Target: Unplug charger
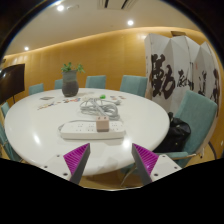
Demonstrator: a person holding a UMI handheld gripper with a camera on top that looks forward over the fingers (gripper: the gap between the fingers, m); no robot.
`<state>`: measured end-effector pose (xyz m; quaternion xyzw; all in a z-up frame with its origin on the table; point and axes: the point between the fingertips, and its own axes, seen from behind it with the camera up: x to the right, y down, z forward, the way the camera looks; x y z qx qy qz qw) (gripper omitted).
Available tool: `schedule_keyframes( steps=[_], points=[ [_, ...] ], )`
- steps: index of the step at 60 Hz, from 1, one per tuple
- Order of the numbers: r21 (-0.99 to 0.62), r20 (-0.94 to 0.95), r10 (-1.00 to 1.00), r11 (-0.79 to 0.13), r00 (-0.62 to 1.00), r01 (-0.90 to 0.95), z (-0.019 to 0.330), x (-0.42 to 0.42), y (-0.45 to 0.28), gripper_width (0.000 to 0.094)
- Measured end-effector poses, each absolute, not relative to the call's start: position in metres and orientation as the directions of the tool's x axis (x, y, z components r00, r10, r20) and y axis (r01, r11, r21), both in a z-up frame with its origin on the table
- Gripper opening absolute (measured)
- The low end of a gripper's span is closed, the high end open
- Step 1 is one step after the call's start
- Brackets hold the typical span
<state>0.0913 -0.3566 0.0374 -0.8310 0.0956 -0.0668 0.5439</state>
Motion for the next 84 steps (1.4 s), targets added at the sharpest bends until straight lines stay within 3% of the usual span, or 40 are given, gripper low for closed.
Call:
schedule_keyframes(
  steps=[10, 17, 22, 25, 26, 37, 54, 56, 61, 65, 70, 77, 84],
  points=[
    [-0.918, -0.018, -0.204, -0.384, 0.979, -0.097, 0.033, 0.077, -0.286, 0.0873],
    [-0.920, -0.038, -0.213, -0.373, 0.976, -0.117, 0.030, 0.081, -0.245, 0.0815],
    [-0.923, -0.044, -0.218, -0.365, 0.975, -0.123, 0.030, 0.085, -0.229, 0.0632],
    [-0.922, -0.053, -0.227, -0.362, 0.972, -0.135, 0.029, 0.089, -0.225, 0.0384],
    [-0.923, -0.052, -0.239, -0.360, 0.970, -0.139, 0.029, 0.092, -0.225, 0.0352],
    [-0.929, -0.031, -0.219, -0.354, 0.975, -0.109, 0.032, 0.092, -0.223, 0.0196],
    [-0.932, -0.038, -0.210, -0.346, 0.977, -0.110, 0.038, 0.092, -0.221, 0.0182],
    [-0.954, -0.026, -0.210, -0.288, 0.977, -0.087, 0.060, 0.092, -0.221, 0.0182],
    [-0.999, 0.044, -0.284, -0.025, 0.958, 0.038, 0.179, 0.109, -0.230, 0.0179],
    [-0.999, -0.012, -0.220, 0.040, 0.975, -0.003, 0.246, 0.104, -0.231, 0.0177],
    [-0.996, -0.024, -0.192, 0.089, 0.981, -0.007, 0.282, 0.112, -0.240, 0.0177],
    [-1.000, 0.009, -0.260, 0.018, 0.966, 0.014, 0.263, 0.161, -0.227, 0.0182],
    [-0.981, -0.006, -0.289, -0.184, 0.957, -0.061, 0.171, 0.200, -0.206, 0.0192]
  ],
)
